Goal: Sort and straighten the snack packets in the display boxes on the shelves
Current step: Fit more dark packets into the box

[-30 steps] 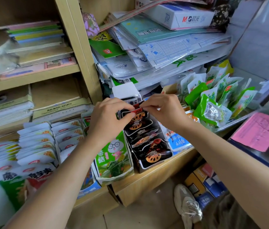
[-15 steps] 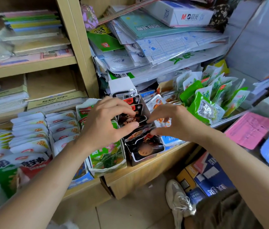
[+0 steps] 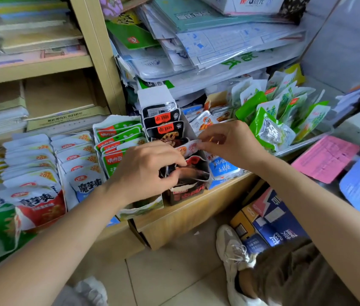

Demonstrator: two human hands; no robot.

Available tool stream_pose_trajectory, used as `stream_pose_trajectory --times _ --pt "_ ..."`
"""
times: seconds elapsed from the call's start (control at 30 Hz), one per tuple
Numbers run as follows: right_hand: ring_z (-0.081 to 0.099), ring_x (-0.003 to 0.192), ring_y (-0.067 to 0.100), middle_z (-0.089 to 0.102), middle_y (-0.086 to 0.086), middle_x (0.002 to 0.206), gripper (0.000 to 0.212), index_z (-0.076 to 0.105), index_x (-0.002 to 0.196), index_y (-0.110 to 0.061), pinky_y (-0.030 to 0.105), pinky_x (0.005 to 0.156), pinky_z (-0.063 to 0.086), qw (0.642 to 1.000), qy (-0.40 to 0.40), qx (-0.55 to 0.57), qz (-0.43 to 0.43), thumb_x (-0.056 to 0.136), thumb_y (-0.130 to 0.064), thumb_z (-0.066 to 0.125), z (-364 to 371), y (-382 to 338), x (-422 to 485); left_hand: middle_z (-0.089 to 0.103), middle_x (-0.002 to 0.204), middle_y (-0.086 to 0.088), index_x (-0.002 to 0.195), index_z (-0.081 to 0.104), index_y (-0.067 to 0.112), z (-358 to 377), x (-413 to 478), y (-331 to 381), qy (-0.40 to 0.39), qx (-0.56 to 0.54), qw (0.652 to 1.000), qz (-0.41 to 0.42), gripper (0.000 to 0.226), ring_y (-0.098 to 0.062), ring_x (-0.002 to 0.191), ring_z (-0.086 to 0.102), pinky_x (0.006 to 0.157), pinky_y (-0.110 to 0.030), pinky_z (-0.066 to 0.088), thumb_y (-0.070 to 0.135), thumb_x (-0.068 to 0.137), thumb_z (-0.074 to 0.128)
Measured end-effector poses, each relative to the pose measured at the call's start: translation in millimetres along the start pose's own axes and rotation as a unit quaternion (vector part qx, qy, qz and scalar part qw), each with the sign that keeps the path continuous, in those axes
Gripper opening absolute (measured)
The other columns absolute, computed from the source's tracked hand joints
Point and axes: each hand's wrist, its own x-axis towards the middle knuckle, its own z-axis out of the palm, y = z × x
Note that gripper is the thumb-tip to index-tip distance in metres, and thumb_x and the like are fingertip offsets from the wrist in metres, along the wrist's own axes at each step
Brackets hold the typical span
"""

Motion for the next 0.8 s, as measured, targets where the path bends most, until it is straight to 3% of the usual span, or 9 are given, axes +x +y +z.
stream_pose_trajectory --times 0.07,0.13,0.23,0.3,0.43,0.53,0.6,0.7,0.8 --pt "0.066 0.072 0.007 0.071 -0.009 0.086 0.015 0.076 0.097 -0.017 0.025 0.066 0.053 1.0 0.008 0.016 -0.008 0.084 -0.023 0.08 -7 -3 -13 0.075 0.089 0.008 0.093 0.08 0.018 -2 3 -2 0.014 -0.019 0.999 -0.033 0.007 -0.01 0.084 0.069 0.073 -0.035 0.059 0.02 0.087 0.076" --pt "0.066 0.077 0.01 0.07 -0.005 0.093 0.02 0.073 0.101 -0.017 0.025 0.069 0.053 0.999 -0.006 0.044 -0.027 0.083 -0.019 0.081 -12 -8 -26 0.073 0.085 0.009 0.093 0.08 0.016 -4 8 -2 0.033 -0.052 0.995 -0.08 0.008 -0.003 0.078 0.066 0.07 -0.029 0.057 0.014 0.085 0.079" --pt "0.06 0.083 0.008 0.064 -0.006 0.102 0.039 0.071 0.113 -0.017 0.019 0.072 0.048 0.995 -0.046 -0.023 -0.084 0.078 -0.023 0.085 -2 -11 -40 0.071 0.085 0.009 0.093 0.079 0.011 -6 13 2 0.051 -0.097 0.985 -0.132 0.01 0.016 0.068 0.06 0.059 -0.003 0.044 0.006 0.085 0.078" --pt "0.057 0.081 0.01 0.061 -0.004 0.105 0.041 0.071 0.116 -0.018 0.026 0.073 0.05 0.991 -0.032 -0.07 -0.106 0.078 -0.02 0.085 9 -8 -40 0.073 0.086 0.005 0.093 0.079 0.01 -5 15 2 0.053 -0.111 0.98 -0.156 0.009 0.022 0.065 0.057 0.059 0.002 0.038 0.005 0.086 0.077" --pt "0.062 0.073 0.015 0.067 0.003 0.09 0.018 0.077 0.102 -0.009 0.037 0.066 0.055 0.983 0.048 -0.081 -0.159 0.084 -0.012 0.078 19 -4 -25 0.073 0.089 0.013 0.1 0.079 0.02 -2 16 -5 0.068 -0.088 0.982 -0.15 0.014 0.009 0.081 0.064 0.074 -0.011 0.051 0.015 0.087 0.077" --pt "0.058 0.066 0.01 0.069 0.002 0.077 0.01 0.079 0.09 -0.009 0.03 0.061 0.05 0.984 0.072 -0.073 -0.143 0.086 -0.017 0.074 18 -6 -13 0.073 0.101 0.012 0.112 0.074 0.023 -3 12 0 0.026 -0.032 0.995 -0.09 0.04 0.0 0.09 0.065 0.078 -0.023 0.056 0.049 0.082 0.075" --pt "0.055 0.063 0.004 0.069 -0.002 0.075 0.009 0.08 0.089 -0.012 0.023 0.062 0.048 0.99 0.062 -0.061 -0.115 0.084 -0.018 0.077 17 -8 -7 0.073 0.107 0.009 0.116 0.072 0.022 -2 10 1 0.015 -0.007 0.998 -0.061 0.051 -0.003 0.093 0.064 0.079 -0.026 0.057 0.059 0.08 0.072" --pt "0.058 0.059 0.002 0.07 -0.006 0.073 0.01 0.08 0.089 -0.014 0.017 0.061 0.046 0.997 0.048 -0.014 -0.065 0.081 -0.018 0.082 16 -10 -5 0.074 0.102 0.011 0.116 0.072 0.021 -2 8 -3 0.054 -0.038 0.995 -0.072 0.032 -0.003 0.09 0.069 0.073 -0.032 0.062 0.039 0.089 0.07" --pt "0.062 0.061 0.006 0.069 -0.006 0.072 0.019 0.077 0.096 -0.014 0.02 0.059 0.05 0.997 0.061 0.029 -0.036 0.079 -0.018 0.084 13 -15 -14 0.07 0.099 0.017 0.111 0.072 0.02 0 6 -6 0.089 -0.046 0.992 -0.083 0.021 -0.003 0.09 0.072 0.072 -0.032 0.063 0.024 0.09 0.073"
